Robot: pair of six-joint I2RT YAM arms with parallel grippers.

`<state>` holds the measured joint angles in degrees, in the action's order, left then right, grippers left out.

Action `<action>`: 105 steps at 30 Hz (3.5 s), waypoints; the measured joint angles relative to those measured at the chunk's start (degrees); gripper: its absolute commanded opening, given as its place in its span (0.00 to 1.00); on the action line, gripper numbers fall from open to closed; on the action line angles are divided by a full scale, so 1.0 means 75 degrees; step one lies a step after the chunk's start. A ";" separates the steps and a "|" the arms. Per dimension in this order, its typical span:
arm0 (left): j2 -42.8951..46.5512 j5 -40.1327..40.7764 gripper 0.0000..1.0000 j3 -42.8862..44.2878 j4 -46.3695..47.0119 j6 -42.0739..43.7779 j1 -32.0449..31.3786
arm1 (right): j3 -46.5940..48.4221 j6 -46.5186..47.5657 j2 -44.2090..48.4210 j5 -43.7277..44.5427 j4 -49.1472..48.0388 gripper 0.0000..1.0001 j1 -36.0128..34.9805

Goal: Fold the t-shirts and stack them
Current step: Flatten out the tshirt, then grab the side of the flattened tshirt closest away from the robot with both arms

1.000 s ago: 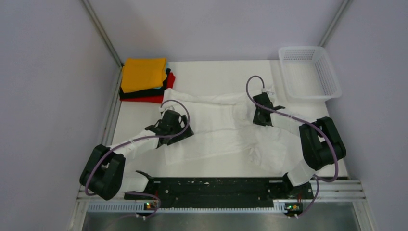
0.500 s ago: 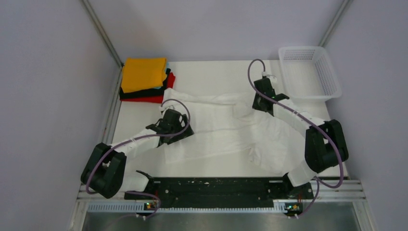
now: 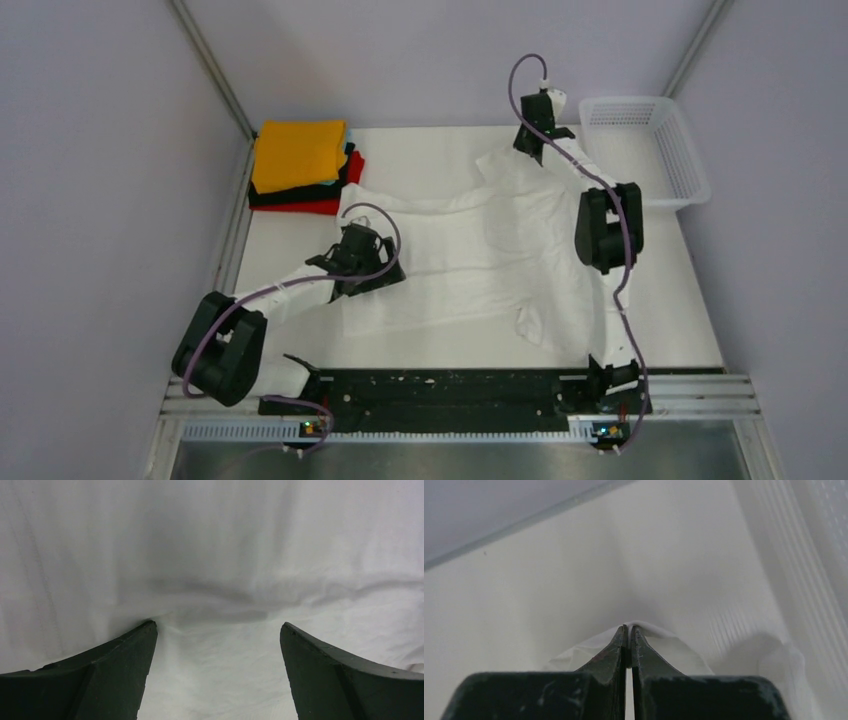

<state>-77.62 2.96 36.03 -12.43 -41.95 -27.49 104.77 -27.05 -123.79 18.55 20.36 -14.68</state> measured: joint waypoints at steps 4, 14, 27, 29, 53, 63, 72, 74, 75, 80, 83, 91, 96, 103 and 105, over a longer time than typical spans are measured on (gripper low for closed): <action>-0.0052 -0.0239 0.98 0.0026 0.0114 0.0350 0.0009 | 0.2865 -0.0003 -0.2331 -0.0009 -0.0204 0.17 0.0347; 0.0219 -0.0562 0.99 -0.0189 0.0259 0.0618 0.0044 | 0.3474 0.0554 -0.3369 -0.0734 -0.1376 0.99 0.0536; 0.1096 -0.0635 0.99 -0.0434 -0.0020 0.0516 0.0020 | -0.0609 0.1880 0.1580 -0.1393 -0.1469 0.99 0.0487; 0.1148 -0.0589 0.99 -0.0434 -0.0064 0.0522 0.0006 | -0.1116 0.2078 0.2020 -0.1743 -0.1632 0.99 0.0487; -0.1451 0.0411 0.99 0.1218 0.0329 0.0490 0.0886 | 0.1023 0.1378 -0.1912 -0.1816 -0.0632 0.99 0.1070; -0.1719 0.0388 0.99 0.1661 0.0023 0.0595 0.0994 | 0.2285 0.1358 -0.2465 -0.2669 0.0131 0.99 0.1469; -0.0309 0.0428 0.99 0.1679 -0.1192 0.0414 0.0880 | 0.1081 0.2139 -0.0682 -0.1772 0.0807 0.99 0.0557; 0.0460 0.0522 0.99 0.1515 -0.1457 0.0204 0.0833 | 0.0647 0.2189 0.0073 -0.1396 0.0775 0.99 0.0300; 0.0831 0.0551 0.99 0.1399 -0.1597 0.0108 0.0816 | 0.0370 0.2189 0.0522 -0.1183 0.0723 0.99 0.0181; 0.2474 0.0839 0.99 0.0411 -0.2547 -0.0673 0.0799 | -0.1883 0.1830 0.3072 -0.0507 0.0050 0.99 -0.0221; 0.3264 0.1119 0.94 -0.0321 -0.3264 -0.1183 0.0799 | -0.3541 0.1434 0.4453 -0.0323 -0.0460 0.99 -0.0166; 0.4068 0.1495 0.81 -0.1617 -0.3681 -0.2113 0.0801 | -0.7857 0.0323 0.7906 -0.0889 -0.1979 0.99 -0.0061; 0.3716 0.1766 0.65 -0.1696 -0.3436 -0.2396 0.0801 | -0.8746 -0.0052 0.9092 -0.1075 -0.2296 0.99 -0.0061; 0.2640 0.1521 0.36 -0.1434 -0.2495 -0.2162 0.0810 | -0.9125 -0.0274 0.9623 -0.0676 -0.2017 0.99 -0.0061; 0.2235 0.1341 0.33 -0.1247 -0.2276 -0.2011 0.0807 | -0.9130 -0.0289 0.9699 -0.0493 -0.1883 0.99 -0.0061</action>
<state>-60.86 13.02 26.68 -29.50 -57.04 -21.43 36.29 -29.21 -51.05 14.85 6.24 -15.14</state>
